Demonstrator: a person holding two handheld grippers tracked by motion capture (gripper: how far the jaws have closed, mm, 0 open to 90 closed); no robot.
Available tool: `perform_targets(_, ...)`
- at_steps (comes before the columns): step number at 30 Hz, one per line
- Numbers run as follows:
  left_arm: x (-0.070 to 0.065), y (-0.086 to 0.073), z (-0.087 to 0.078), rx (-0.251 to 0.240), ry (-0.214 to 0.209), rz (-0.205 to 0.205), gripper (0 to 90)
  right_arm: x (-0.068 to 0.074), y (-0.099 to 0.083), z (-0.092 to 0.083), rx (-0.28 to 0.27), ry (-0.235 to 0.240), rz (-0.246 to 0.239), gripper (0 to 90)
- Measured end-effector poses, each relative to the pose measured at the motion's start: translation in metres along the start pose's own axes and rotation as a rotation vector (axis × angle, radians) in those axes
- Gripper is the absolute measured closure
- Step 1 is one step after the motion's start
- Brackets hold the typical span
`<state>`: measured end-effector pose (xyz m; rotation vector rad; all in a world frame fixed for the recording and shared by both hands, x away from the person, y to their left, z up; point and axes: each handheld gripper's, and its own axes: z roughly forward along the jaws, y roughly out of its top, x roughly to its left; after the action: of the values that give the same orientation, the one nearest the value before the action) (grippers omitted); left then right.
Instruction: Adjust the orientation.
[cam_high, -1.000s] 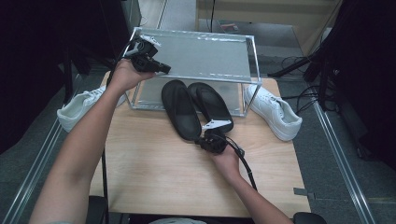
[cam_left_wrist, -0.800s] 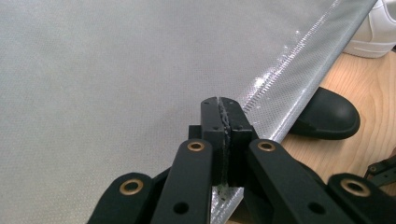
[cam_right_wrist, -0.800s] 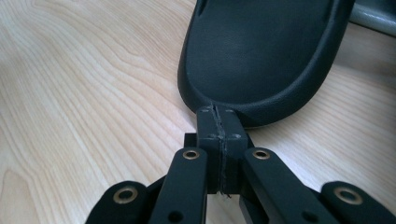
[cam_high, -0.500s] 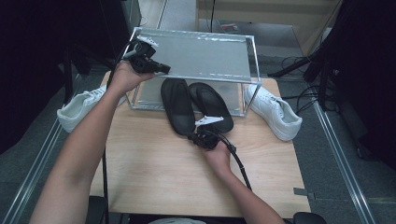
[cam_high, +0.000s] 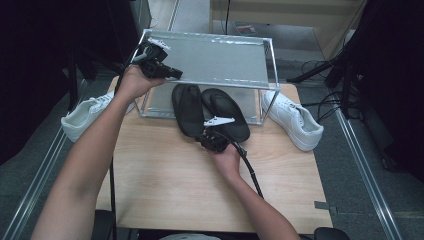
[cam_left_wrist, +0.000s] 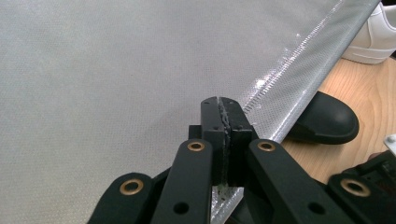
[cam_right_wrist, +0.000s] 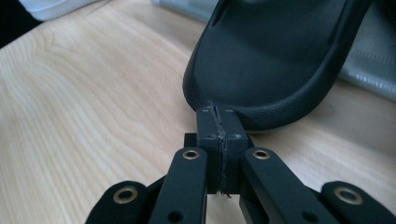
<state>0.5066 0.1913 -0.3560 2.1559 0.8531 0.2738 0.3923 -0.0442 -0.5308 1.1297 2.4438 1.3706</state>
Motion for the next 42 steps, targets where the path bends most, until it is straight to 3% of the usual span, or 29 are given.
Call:
perform_targets(8,-0.001,0.000,0.000,0.002,0.006,0.004,90.0,-0.001,0.015,0.018,0.005,-0.003,0.025,90.0)
perform_targets(19,-0.005,-0.001,-0.002,0.011,0.005,0.020,90.0,0.002,0.025,0.030,0.012,-0.014,0.012,89.3)
perform_targets(36,-0.004,-0.002,-0.002,0.002,-0.006,0.001,90.0,-0.002,0.044,0.055,0.011,-0.016,0.046,90.0)
perform_targets(42,-0.003,-0.003,-0.002,-0.001,-0.012,-0.001,90.0,-0.003,0.045,0.053,0.014,0.002,0.057,90.0)
